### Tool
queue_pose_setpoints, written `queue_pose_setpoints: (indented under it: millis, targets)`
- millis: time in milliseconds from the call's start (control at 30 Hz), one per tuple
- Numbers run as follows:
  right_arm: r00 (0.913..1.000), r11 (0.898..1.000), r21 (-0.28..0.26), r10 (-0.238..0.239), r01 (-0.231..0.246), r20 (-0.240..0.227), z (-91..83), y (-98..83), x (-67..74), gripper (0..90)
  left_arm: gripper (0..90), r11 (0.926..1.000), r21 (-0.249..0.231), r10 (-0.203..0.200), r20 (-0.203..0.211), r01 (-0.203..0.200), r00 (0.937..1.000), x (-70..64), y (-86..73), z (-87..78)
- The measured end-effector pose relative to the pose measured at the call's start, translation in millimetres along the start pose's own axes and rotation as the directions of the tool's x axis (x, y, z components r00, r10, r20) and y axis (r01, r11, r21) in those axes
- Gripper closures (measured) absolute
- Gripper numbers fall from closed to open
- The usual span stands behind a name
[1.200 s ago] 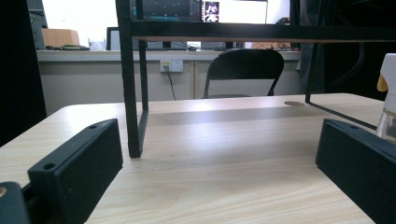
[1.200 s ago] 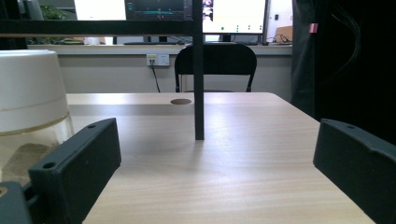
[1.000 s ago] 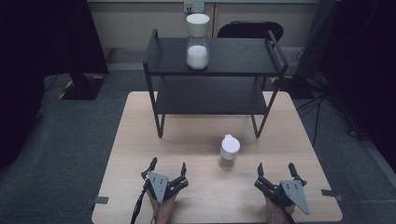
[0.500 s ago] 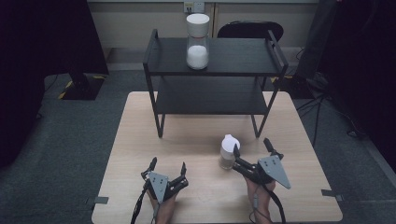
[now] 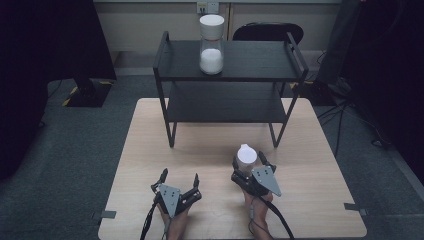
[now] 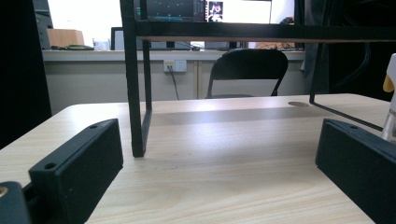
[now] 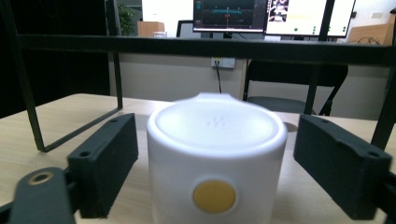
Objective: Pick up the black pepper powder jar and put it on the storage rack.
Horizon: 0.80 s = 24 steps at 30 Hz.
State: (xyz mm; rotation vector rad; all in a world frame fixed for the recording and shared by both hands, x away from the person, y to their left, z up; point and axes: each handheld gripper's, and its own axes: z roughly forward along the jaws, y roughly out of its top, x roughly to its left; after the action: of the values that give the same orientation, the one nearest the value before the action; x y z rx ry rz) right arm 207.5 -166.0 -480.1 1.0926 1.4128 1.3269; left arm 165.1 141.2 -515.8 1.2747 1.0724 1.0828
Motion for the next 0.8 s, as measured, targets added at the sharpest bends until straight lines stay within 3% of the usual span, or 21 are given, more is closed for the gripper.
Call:
queue_pose_setpoints:
  millis: [300, 433, 800]
  targets:
    - [0.9999, 0.999, 0.031, 0.017, -0.017, 0.002, 4.8, -8.3, -0.7, 21.0, 0.3, 1.0, 0.0, 0.0, 0.0, 0.0, 1.0, 0.0, 0.0, 0.0]
    - [0.999, 0.999, 0.029, 0.037, -0.036, -0.025, 6.4, -9.9, -5.7, 29.4, 0.3, 1.0, 0.0, 0.0, 0.0, 0.0, 1.0, 0.0, 0.0, 0.0]
    - [0.9993, 0.999, 0.034, 0.031, -0.03, -0.022, 6.4, -8.7, -4.0, 29.8, 0.4, 1.0, 0.0, 0.0, 0.0, 0.0, 1.0, 0.0, 0.0, 0.0]
